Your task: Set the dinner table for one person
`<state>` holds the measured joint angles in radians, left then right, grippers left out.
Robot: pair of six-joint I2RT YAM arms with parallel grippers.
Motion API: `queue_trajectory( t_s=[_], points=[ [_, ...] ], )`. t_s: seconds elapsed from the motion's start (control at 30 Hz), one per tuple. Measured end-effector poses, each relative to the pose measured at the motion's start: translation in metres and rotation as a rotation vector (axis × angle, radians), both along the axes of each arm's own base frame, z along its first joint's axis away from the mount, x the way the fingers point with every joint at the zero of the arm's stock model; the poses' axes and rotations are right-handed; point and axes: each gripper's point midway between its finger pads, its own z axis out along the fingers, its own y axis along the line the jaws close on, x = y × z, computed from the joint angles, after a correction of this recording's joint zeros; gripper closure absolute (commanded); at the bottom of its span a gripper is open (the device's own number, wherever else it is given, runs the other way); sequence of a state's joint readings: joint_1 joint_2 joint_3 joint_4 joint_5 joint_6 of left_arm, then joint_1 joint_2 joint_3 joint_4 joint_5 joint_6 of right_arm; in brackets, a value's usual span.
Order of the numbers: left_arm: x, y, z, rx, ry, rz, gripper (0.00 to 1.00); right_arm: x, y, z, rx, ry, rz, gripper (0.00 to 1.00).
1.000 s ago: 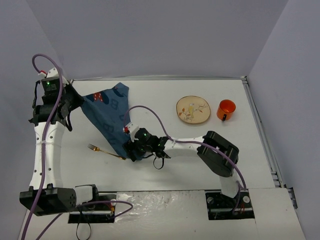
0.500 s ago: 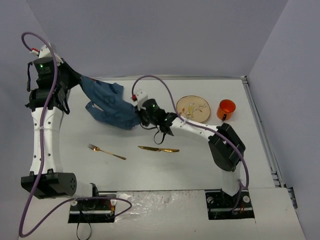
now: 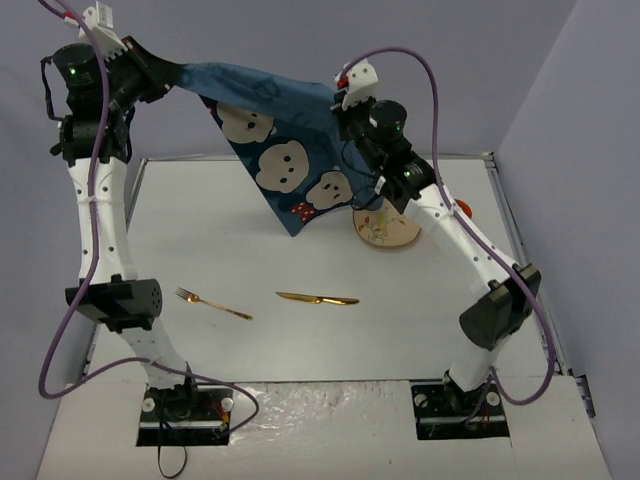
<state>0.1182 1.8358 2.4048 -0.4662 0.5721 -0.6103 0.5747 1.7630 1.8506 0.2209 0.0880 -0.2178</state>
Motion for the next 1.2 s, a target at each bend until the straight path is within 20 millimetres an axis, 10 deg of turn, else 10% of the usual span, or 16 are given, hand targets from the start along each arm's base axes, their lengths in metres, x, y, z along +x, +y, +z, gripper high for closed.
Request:
queue_trajectory(
  t_s=[0.23,0.57,0.8,1.0,1.2],
  points=[
    [-0.037,0.013,-0.037,0.001,0.051,0.011,1.0,-0.084,0.021,-0.028,-0.068,0.035,0.15,1.0],
    [-0.044,0.051,-0.178,0.063,0.38,0.135,1.0,-0.223,0.142,-0.212,-0.194,0.42,0.553,0.98],
    [-0.085,0.08,-0.218,0.205,0.506,0.297,1.0,-0.298,0.207,-0.31,-0.248,0.68,0.755,0.49],
    [-0.129,0.104,-0.232,0.308,0.524,0.451,1.0,-0.289,0.209,-0.333,-0.268,0.766,0.76,0.26],
    [-0.144,0.109,-0.27,0.334,0.592,0.479,1.0,-0.169,0.156,-0.282,-0.135,0.682,0.578,0.27]
  ],
)
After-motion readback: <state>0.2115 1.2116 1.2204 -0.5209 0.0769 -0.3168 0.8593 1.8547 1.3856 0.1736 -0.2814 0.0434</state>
